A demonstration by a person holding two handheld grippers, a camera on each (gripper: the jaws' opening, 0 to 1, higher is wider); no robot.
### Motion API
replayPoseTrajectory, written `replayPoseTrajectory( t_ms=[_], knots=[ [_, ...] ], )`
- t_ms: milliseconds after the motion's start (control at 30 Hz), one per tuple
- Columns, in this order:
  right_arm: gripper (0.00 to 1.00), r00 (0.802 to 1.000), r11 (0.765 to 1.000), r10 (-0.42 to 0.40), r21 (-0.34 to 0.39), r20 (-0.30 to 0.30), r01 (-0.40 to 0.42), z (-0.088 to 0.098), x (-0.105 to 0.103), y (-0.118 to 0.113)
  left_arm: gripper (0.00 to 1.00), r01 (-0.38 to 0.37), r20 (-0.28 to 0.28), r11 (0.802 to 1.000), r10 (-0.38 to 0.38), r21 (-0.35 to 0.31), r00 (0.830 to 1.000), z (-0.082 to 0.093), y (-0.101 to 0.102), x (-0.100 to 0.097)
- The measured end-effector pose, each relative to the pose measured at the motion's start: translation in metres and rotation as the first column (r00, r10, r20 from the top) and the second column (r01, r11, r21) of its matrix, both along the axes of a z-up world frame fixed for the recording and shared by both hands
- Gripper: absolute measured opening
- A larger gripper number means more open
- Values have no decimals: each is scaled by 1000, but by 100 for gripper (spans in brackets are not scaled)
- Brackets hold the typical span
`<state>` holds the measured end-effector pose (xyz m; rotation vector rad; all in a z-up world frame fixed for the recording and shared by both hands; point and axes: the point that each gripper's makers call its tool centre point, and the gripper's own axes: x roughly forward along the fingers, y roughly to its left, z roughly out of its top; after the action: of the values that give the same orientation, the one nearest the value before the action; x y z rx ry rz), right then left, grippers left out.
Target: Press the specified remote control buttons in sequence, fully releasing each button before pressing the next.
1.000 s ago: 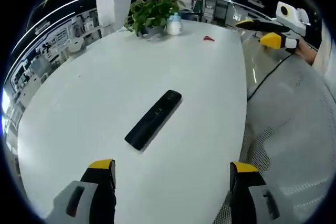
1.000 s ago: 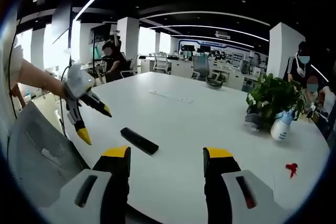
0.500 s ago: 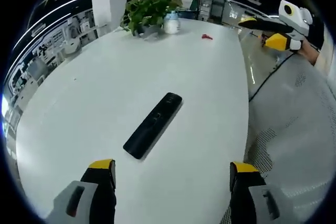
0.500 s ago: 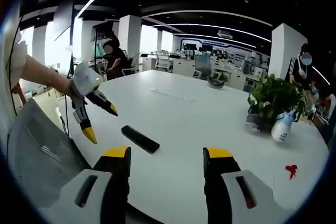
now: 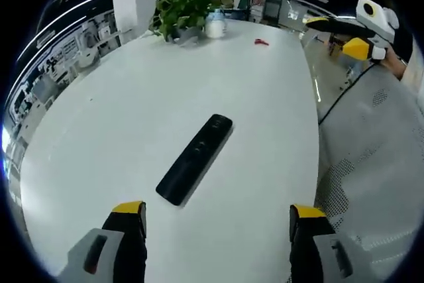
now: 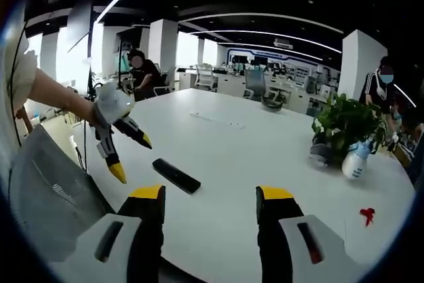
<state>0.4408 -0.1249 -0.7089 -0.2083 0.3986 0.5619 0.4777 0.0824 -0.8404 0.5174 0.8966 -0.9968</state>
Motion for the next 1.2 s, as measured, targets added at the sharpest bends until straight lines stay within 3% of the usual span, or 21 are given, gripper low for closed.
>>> replayPoseTrajectory(
  t_ms=[467,1200],
  knots=[
    [56,1000,1000,7,-8,-4,-7,-1,-1,1,92,39,18,998,-40,50,999,-6,2,16],
    [55,1000,1000,-17,5,6,17,2,0,-4,91,88,32,995,-89,42,995,-4,-7,29]
  ],
)
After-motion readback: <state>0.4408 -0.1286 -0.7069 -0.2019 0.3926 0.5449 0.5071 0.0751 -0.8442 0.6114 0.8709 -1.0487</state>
